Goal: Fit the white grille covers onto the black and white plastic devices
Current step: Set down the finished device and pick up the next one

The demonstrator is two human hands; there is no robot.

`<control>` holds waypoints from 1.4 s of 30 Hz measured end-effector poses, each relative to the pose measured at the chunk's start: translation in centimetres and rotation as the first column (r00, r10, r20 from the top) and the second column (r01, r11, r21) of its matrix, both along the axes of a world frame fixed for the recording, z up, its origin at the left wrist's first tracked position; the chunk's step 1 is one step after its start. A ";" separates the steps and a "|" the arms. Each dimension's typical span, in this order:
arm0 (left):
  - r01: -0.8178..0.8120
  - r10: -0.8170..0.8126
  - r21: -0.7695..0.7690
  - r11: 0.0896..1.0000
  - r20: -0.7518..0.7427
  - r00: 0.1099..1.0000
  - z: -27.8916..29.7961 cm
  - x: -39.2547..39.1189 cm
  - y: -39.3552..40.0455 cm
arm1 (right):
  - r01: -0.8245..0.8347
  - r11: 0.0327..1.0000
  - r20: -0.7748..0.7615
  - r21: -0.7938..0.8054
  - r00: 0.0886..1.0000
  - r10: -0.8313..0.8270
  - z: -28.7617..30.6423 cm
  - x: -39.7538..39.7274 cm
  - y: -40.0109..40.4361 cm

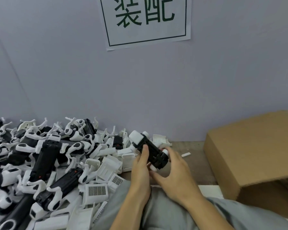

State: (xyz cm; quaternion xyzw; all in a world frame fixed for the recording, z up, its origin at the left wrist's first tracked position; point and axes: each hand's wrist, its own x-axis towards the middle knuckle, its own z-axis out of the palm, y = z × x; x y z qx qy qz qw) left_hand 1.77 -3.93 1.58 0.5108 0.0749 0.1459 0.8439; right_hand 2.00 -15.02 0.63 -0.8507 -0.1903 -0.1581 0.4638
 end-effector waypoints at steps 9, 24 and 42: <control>0.013 -0.060 0.388 0.922 0.110 0.992 -0.2 -0.5 -1.1 | 0.127 0.991 0.008 -0.042 0.992 -0.127 0.0 0.1 0.0; -0.277 0.180 0.589 0.760 0.219 0.959 -0.7 -0.1 -0.8 | -0.080 0.836 -0.173 0.543 0.963 0.205 -0.2 0.4 -0.4; -0.122 -0.124 0.941 0.315 0.169 0.978 -1.0 -1.1 -1.3 | 0.115 0.681 -0.155 0.723 0.988 -0.002 0.5 1.3 -0.8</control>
